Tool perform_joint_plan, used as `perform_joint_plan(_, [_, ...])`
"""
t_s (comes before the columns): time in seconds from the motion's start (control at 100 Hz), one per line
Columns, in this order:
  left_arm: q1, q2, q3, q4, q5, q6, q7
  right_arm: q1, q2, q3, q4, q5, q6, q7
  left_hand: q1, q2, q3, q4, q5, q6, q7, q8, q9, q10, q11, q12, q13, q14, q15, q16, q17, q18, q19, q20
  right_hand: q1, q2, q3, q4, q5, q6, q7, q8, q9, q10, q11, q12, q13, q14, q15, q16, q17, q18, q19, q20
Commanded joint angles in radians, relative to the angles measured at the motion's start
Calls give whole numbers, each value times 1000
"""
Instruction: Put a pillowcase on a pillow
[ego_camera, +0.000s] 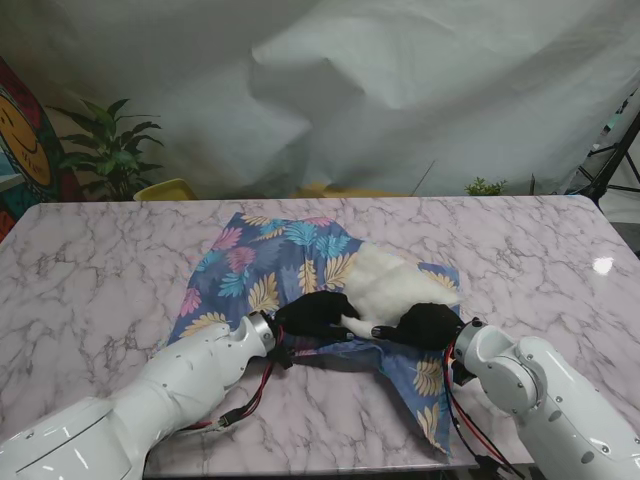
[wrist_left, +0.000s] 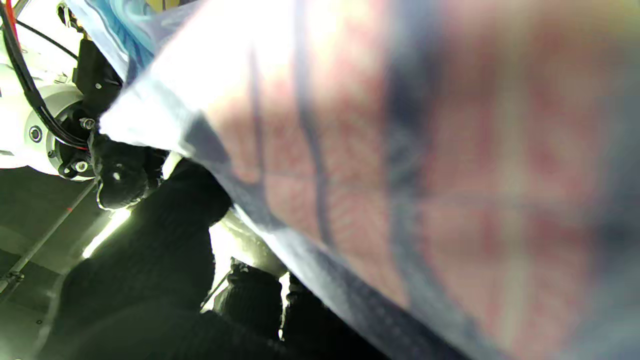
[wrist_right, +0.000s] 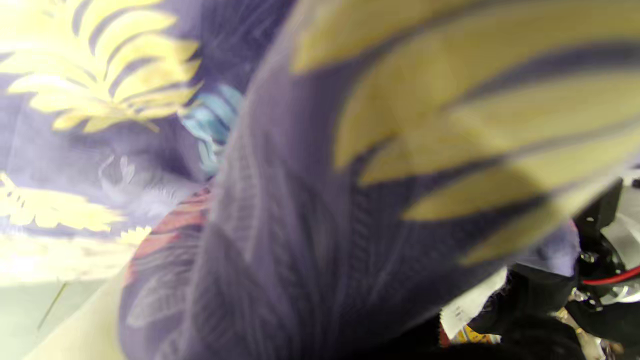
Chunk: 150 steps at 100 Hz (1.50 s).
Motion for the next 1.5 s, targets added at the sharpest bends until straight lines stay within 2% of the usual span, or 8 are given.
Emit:
perform_joint_plan(0.0, [7,22,4,14,-4,17,-34,-15,17,21,-19,-39,8,-18,45,62,63,52,131,270,738,105,-7,-82,-25,-6,-10,25,-10,-5,34,-62,41,9,16,36,8,19,103,-49,111,93,72,37,268,84,51,-205,151,61,106,-90,268,45])
perform_joint_plan(0.31, [14,40,6,-26,-35,24,-97,-38,18,-1,-33,-402,163,-467,46,65,61,54,131,271,739,106,-3,-80,-25,-7,-7,27,-5,-12,34,-54,46,6,86,-31,47,32,115,-90,228,203,70,-7,367,132,48,-146,173,97,110,-57,268,104])
perform_joint_plan(0.4, [16,47,8,-39,-53,23,-127,-8,13,-53,36,-432,254,-687,46,65,61,55,131,271,739,107,-2,-76,-26,-7,-8,31,-3,-14,33,-51,48,5,-57,-111,296,15,118,-79,236,206,71,10,380,131,49,-150,173,106,110,-47,268,119])
perform_joint_plan(0.8, [20,82,35,-115,-160,45,-293,97,-23,-177,177,-380,381,-1110,36,76,62,54,134,273,740,108,6,-72,-26,-5,-6,43,8,-22,37,-46,62,0,-85,-130,382,13,117,-79,243,207,70,10,392,137,50,-188,162,122,112,-67,268,118])
perform_joint_plan(0.92, [19,101,44,-155,-195,65,-347,116,-39,-194,183,-334,330,-1145,14,161,-39,43,94,220,710,111,-26,-95,-51,-32,-86,90,28,-16,-54,-15,99,6,-81,-139,395,12,122,-42,242,199,71,35,397,138,50,-204,161,126,113,-64,268,137])
perform_joint_plan(0.94, [20,112,45,-177,-205,80,-367,117,-41,-194,182,-324,311,-1144,9,177,-57,42,83,210,702,110,-37,-99,-58,-39,-107,98,26,-14,-79,-10,101,9,-88,-142,412,10,123,-23,249,192,71,47,403,141,11,-409,229,346,114,-64,268,155])
perform_joint_plan(0.98, [23,134,45,-220,-223,112,-403,112,-48,-189,176,-297,275,-1130,17,215,-117,41,56,194,677,103,-65,-101,-71,-55,-155,119,12,-3,-137,7,90,31,-93,-154,430,7,126,-2,253,184,71,65,405,141,-1,-501,225,456,114,-50,268,169])
perform_joint_plan(1.49, [31,167,32,-308,-207,156,-406,104,-77,-169,137,-191,123,-1061,65,244,-205,46,53,198,678,85,-65,-98,-65,-81,-182,128,-14,13,-175,-2,74,83,-171,-224,587,-26,131,19,305,205,71,66,454,161,-2,-507,225,464,114,-16,268,206])
